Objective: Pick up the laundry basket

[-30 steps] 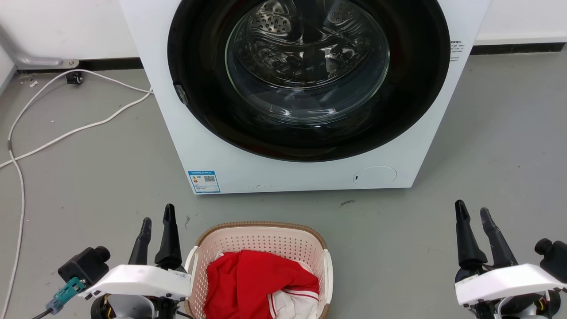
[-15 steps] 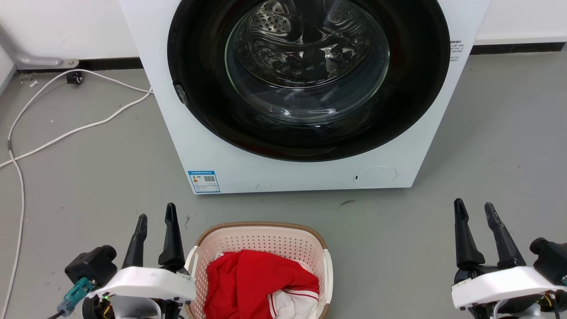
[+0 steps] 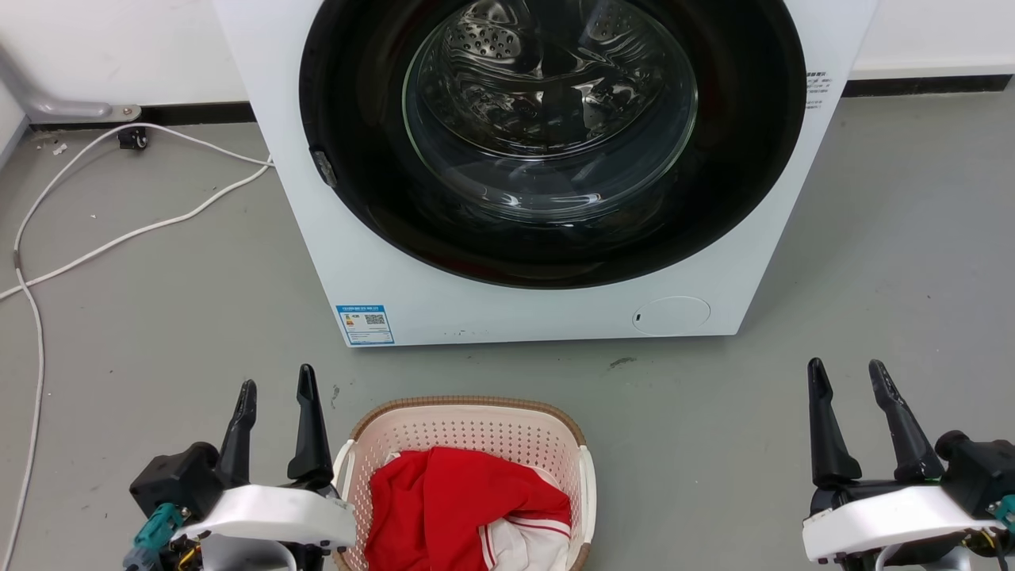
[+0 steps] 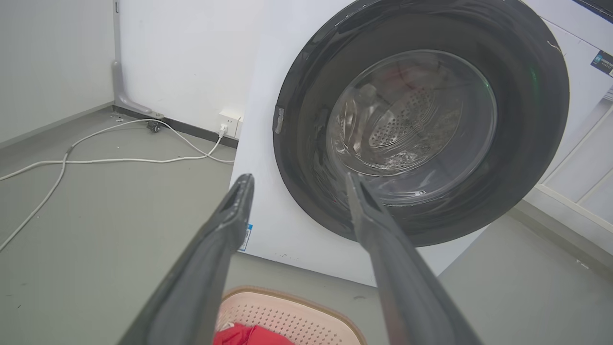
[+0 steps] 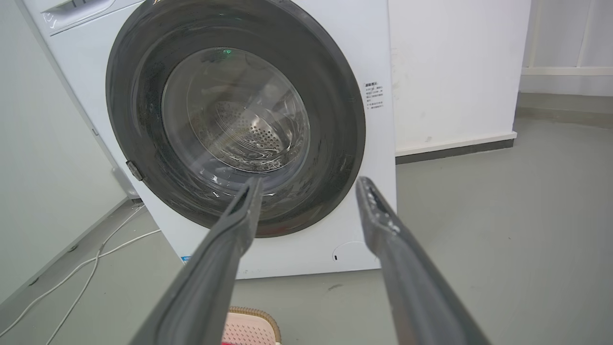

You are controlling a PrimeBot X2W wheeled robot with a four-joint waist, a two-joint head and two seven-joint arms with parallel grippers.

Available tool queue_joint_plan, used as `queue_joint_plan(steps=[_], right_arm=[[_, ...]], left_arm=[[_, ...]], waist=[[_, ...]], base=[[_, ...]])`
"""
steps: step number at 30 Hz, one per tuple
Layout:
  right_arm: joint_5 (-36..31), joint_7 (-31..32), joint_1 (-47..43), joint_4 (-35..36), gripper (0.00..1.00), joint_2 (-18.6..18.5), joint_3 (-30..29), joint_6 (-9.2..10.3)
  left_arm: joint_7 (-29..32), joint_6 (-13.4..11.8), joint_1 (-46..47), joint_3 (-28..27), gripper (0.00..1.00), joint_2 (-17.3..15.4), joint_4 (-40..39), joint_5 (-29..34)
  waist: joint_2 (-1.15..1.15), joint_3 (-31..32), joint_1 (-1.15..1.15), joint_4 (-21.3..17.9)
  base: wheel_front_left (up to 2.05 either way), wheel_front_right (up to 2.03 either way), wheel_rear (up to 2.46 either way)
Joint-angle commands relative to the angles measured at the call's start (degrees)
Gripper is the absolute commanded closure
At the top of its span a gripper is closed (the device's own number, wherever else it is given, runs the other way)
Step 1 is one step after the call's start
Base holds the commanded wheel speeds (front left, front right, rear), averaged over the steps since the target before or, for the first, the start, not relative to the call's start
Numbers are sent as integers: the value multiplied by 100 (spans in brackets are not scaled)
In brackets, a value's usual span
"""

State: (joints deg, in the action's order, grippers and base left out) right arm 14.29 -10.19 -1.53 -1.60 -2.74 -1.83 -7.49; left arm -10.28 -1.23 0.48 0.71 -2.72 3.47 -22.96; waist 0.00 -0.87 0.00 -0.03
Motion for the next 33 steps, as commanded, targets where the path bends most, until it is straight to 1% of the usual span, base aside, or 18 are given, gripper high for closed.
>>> queue_joint_plan(steps=[1, 13, 33], right_arm=[[-165, -64, -41, 85, 0, -19, 19, 0], [-741, -216, -108, 133, 0, -20, 14, 0], [-1342, -436, -223, 210, 0, -22, -24, 1]], left_arm=[[-55, -29, -20, 6, 0, -20, -73, 158], [-209, -111, -88, 55, 0, -21, -115, 765], [-427, -205, -214, 73, 0, -23, -194, 1621]], waist=[[0, 3, 0, -4], [0, 3, 0, -5], [0, 18, 0, 3]], base=[[0, 0, 0], [0, 0, 0], [0, 0, 0]])
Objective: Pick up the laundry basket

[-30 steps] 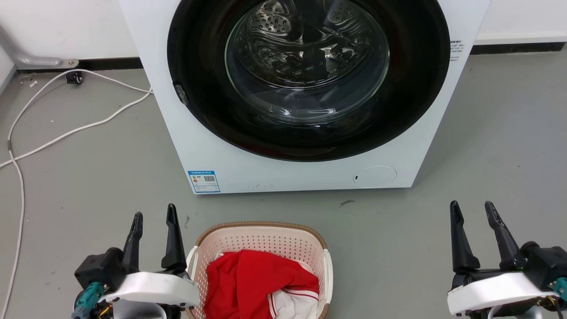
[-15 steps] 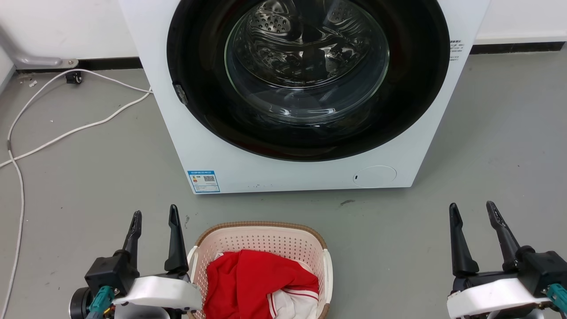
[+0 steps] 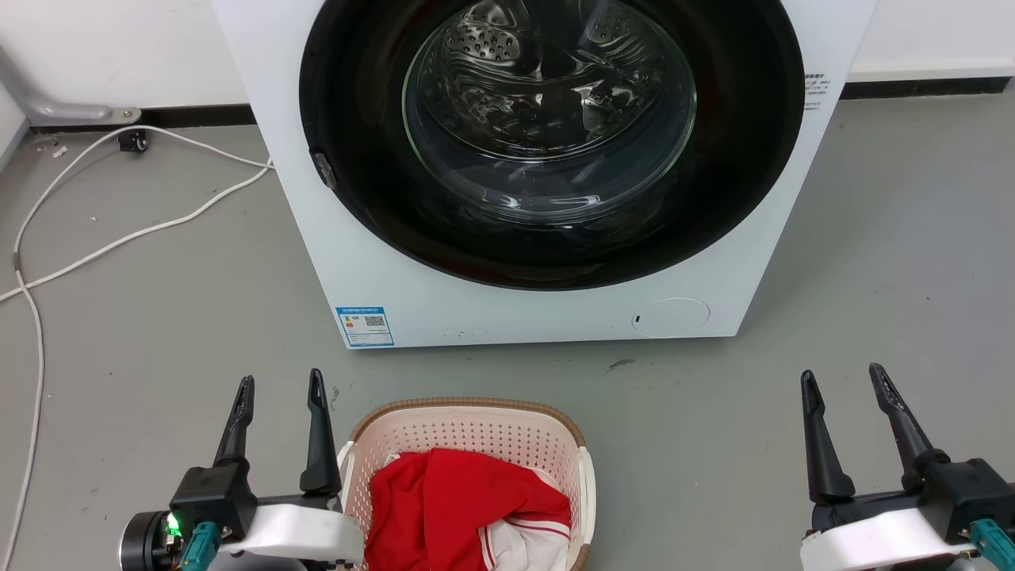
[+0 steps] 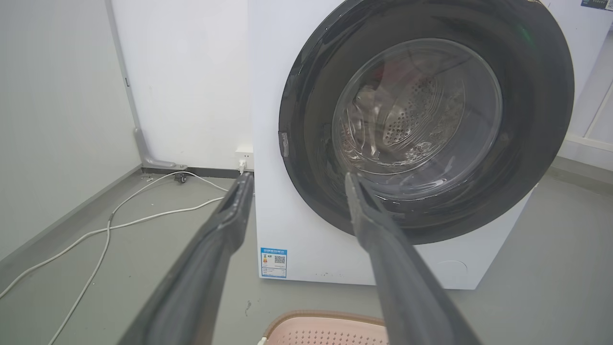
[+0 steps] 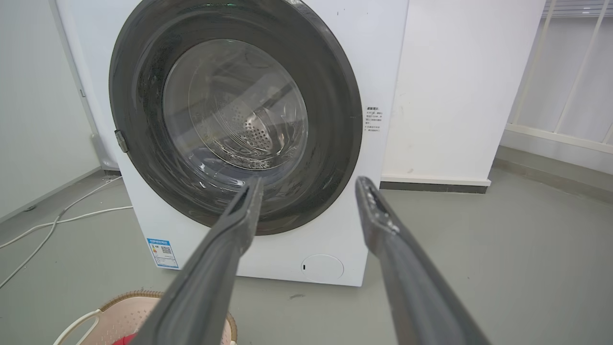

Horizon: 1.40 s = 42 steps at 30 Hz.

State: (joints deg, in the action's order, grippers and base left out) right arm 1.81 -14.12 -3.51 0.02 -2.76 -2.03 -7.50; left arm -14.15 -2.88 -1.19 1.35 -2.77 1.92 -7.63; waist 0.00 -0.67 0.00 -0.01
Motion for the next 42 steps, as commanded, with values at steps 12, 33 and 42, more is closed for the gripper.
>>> queue_joint_plan(steps=[12, 33, 42], right_arm=[[-182, -110, -67, 33, 0, -20, -26, 2], [-20, -110, -77, -61, 0, -19, -40, 2], [34, -110, -22, -111, 0, -19, -8, 2]], left_arm=[[-108, -84, -83, 22, 0, -17, -36, 342], [-108, -98, -98, 6, 0, -17, 20, 365], [-108, -113, -24, -72, 0, -17, 75, 402]], waist=[[0, -12, 0, 6], [0, -11, 0, 9], [0, -55, 0, -8]], base=[[0, 0, 0], [0, 0, 0], [0, 0, 0]])
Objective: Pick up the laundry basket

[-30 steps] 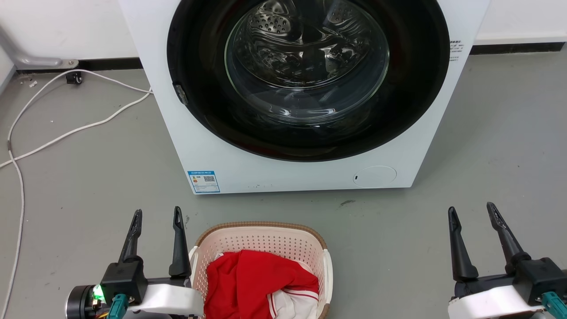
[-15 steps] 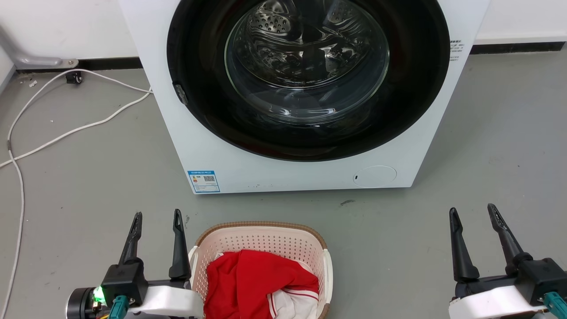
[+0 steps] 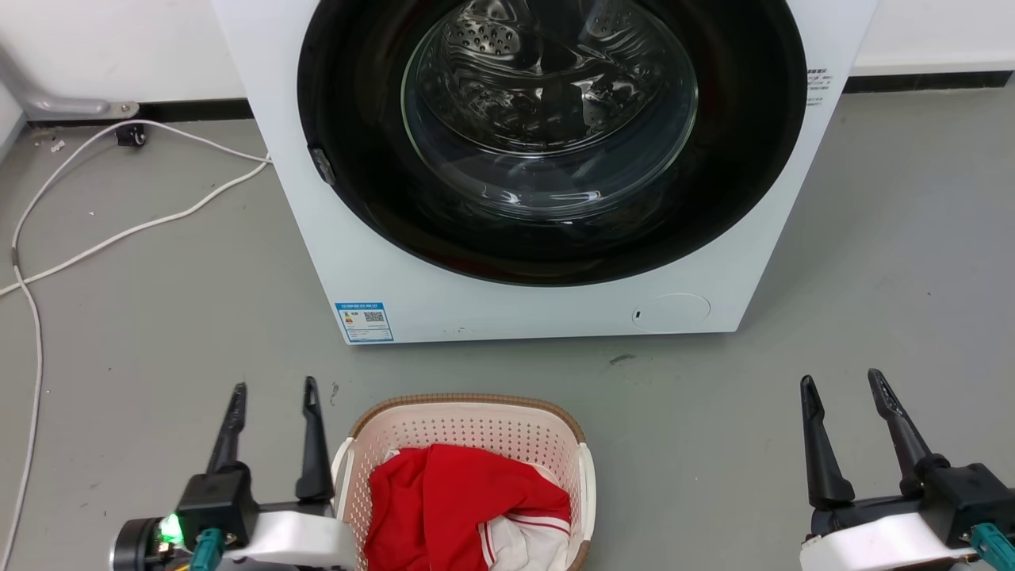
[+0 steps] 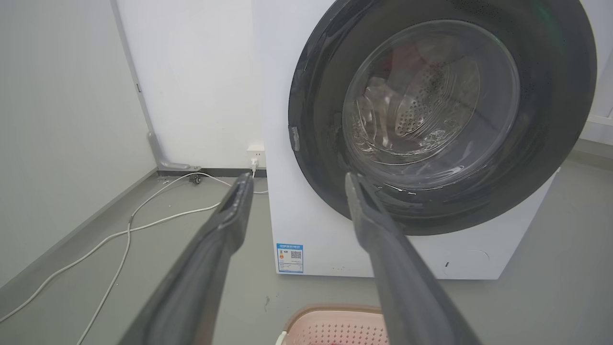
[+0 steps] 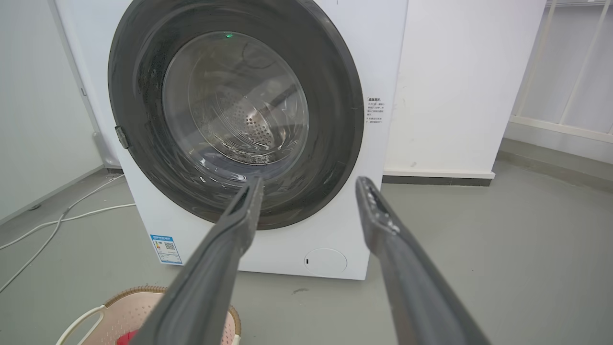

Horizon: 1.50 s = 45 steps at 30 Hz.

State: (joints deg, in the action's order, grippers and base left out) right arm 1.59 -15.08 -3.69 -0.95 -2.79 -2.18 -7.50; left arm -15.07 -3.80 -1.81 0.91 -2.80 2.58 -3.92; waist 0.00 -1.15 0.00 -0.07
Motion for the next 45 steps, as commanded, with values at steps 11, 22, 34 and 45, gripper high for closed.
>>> queue_joint_plan(steps=[11, 22, 34, 45], right_arm=[[103, -13, 728, -534, 0, -13, 288, 2], [112, -13, 2010, -1529, 0, -13, 724, 2], [24, -13, 3126, -3352, 0, -13, 1395, 2], [417, -13, 3923, -4569, 0, -13, 2005, 2]], left_arm=[[-15, 322, 761, -432, 0, -208, 699, 216], [-16, 708, 2119, -536, 0, -555, 2187, 202], [-16, 926, 3205, -393, 0, -754, 3853, 165], [-15, 1028, 3782, -300, 0, -871, 4946, 73]], waist=[[0, -513, 0, 5], [0, -1634, 0, 38], [0, -2478, 0, 103], [0, -3022, 0, 115]], base=[[0, 0, 0], [0, 0, 0], [0, 0, 0], [0, 0, 0]])
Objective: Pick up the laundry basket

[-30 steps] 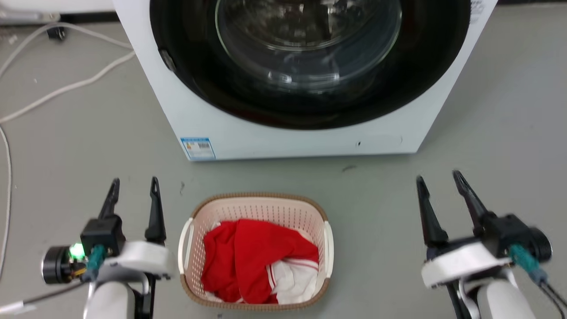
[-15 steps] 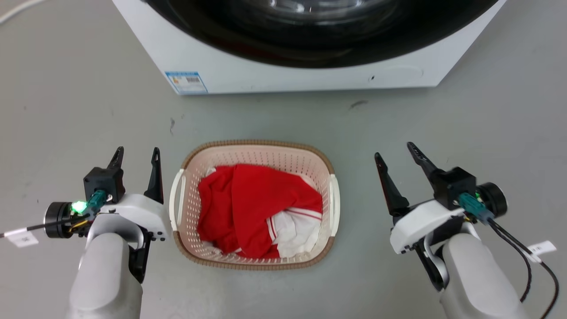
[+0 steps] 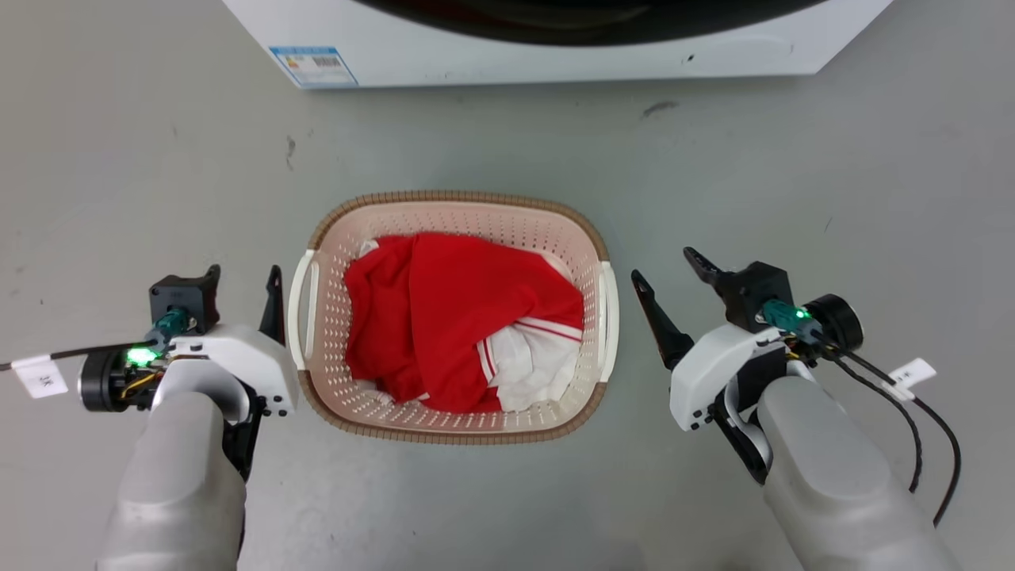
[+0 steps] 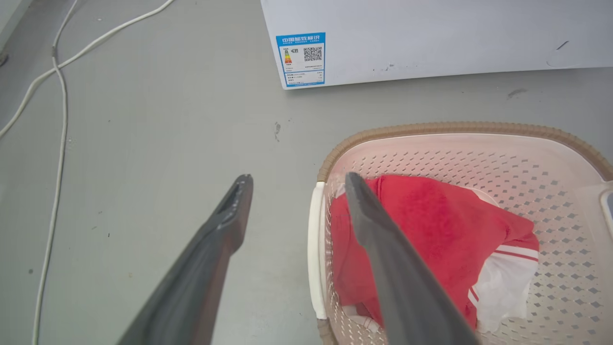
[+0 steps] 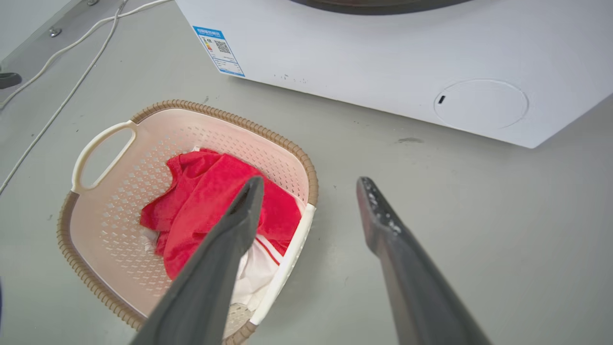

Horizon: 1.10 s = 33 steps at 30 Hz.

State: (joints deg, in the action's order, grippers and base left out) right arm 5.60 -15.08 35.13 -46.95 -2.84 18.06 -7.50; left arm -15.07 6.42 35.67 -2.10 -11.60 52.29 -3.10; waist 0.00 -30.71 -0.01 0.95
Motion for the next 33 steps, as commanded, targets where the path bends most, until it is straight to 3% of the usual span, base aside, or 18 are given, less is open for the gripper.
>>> queue_joint_plan(steps=[1, 14, 33], right_arm=[[90, -12, 116, -95, 0, -7, 54, 2], [710, -13, 975, -1475, 0, -7, 886, 2], [1276, 54, 1662, -2277, 0, -7, 1717, 2]], left_arm=[[-16, 16, 99, 22, 0, 26, 71, -10], [-16, 93, 842, 290, 0, -24, 1139, -175], [-16, 100, 1381, 745, 0, 68, 1729, -427]], waist=[[0, -120, 1, 22], [0, -691, 1, 89], [0, -1448, 1, 246]], base=[[0, 0, 0], [0, 0, 0], [0, 0, 0]])
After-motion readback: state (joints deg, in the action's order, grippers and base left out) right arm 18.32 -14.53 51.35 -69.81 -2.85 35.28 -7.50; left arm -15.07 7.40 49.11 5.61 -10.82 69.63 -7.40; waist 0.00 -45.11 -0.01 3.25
